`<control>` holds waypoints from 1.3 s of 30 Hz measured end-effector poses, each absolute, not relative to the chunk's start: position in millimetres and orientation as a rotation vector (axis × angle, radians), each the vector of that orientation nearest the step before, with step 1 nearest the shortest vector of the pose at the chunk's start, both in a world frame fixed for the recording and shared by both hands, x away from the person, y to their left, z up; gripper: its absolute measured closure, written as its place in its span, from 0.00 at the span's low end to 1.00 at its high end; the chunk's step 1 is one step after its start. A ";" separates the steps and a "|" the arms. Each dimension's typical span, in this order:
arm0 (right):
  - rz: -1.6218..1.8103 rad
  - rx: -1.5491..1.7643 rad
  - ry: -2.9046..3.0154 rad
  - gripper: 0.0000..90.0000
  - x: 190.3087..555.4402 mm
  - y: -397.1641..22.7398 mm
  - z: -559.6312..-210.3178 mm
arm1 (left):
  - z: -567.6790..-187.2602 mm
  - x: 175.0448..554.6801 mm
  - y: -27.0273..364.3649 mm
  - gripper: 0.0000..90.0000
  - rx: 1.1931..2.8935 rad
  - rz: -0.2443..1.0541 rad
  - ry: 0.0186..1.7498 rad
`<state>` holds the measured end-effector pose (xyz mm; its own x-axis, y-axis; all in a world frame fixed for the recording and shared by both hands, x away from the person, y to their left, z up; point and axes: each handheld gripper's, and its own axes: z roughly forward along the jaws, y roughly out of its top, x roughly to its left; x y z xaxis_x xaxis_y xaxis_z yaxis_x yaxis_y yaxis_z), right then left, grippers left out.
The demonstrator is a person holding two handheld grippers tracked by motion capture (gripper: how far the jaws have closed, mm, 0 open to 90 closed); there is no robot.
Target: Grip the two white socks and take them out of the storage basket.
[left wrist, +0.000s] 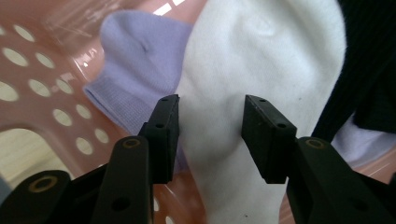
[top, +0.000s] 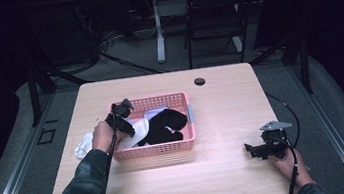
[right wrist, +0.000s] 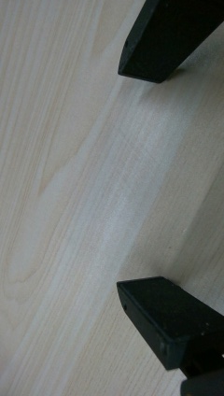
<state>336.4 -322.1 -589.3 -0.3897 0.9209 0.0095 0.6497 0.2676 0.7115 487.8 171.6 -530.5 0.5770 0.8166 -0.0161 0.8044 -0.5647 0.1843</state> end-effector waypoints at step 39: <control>0.900 1.419 2.138 0.00 336.7 -322.3 -589.3 | -471.0 473.4 173.1 0.97 2.521 0.189 1.159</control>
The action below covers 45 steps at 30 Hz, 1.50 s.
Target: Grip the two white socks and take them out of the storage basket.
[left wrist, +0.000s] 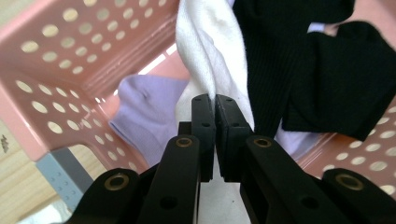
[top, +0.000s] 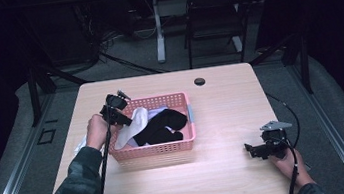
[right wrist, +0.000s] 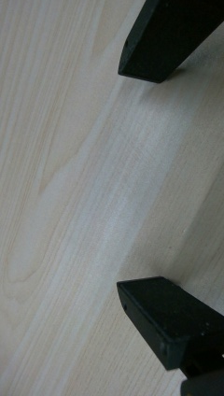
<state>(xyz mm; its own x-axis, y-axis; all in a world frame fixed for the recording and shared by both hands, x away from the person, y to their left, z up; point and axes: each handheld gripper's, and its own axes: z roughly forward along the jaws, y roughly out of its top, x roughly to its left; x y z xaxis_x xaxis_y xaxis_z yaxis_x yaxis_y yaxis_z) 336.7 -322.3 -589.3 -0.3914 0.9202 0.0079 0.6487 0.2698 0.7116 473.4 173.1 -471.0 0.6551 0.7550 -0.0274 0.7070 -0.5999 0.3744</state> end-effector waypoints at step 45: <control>0.906 1.409 2.143 0.00 338.0 -322.7 -589.5 | -379.9 463.9 173.2 0.97 2.429 0.345 1.036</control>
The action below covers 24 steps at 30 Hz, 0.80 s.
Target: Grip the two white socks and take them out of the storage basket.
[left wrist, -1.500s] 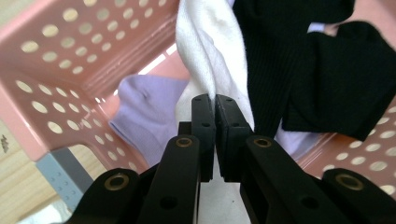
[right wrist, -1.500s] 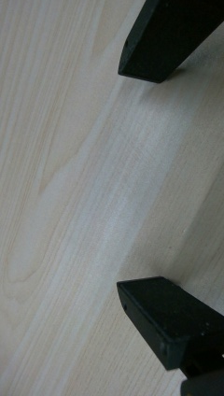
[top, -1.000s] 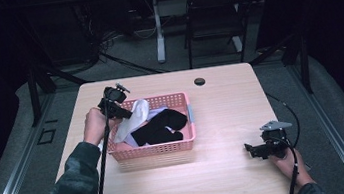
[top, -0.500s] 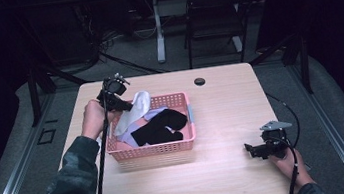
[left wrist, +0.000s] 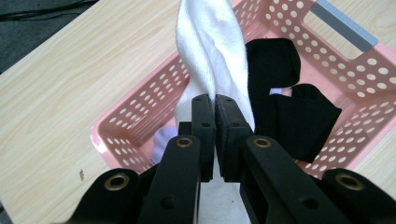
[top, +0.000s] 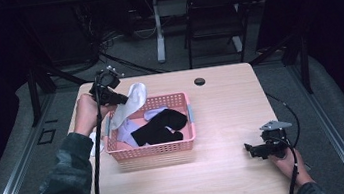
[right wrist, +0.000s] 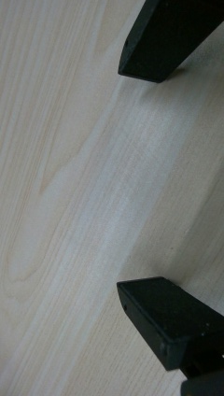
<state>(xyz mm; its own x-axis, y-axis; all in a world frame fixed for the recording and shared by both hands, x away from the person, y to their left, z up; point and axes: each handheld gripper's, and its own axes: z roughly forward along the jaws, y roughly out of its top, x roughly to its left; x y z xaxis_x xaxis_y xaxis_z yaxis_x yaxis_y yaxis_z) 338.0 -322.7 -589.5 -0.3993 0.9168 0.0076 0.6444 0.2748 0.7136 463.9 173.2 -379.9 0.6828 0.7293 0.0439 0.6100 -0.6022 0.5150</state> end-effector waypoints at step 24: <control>0.900 1.425 2.130 0.00 336.1 -322.3 -589.5 | -363.0 440.2 256.4 0.97 2.298 0.427 1.177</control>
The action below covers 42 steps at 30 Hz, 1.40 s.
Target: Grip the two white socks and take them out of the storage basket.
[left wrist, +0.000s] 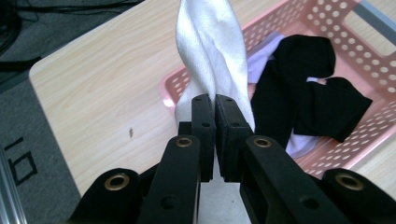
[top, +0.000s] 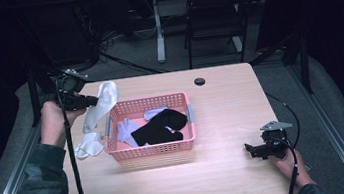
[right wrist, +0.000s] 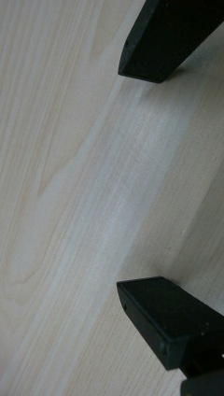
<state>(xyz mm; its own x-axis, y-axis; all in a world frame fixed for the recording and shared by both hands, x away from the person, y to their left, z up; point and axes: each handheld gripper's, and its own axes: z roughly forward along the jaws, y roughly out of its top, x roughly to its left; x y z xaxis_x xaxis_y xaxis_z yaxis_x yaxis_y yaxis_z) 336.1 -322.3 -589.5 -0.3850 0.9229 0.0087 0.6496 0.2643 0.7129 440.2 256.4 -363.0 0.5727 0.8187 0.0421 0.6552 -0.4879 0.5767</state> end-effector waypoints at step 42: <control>0.900 1.428 2.126 0.00 335.9 -322.1 -589.5 | -520.0 437.5 338.1 0.95 2.199 0.244 1.606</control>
<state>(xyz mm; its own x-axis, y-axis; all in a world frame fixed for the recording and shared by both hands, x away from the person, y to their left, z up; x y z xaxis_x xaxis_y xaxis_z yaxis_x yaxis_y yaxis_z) 335.9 -322.1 -589.5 -0.3815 0.9243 0.0090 0.6499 0.2613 0.7137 437.5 338.1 -520.0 0.3229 0.9416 -0.0957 0.8709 -0.2560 0.4196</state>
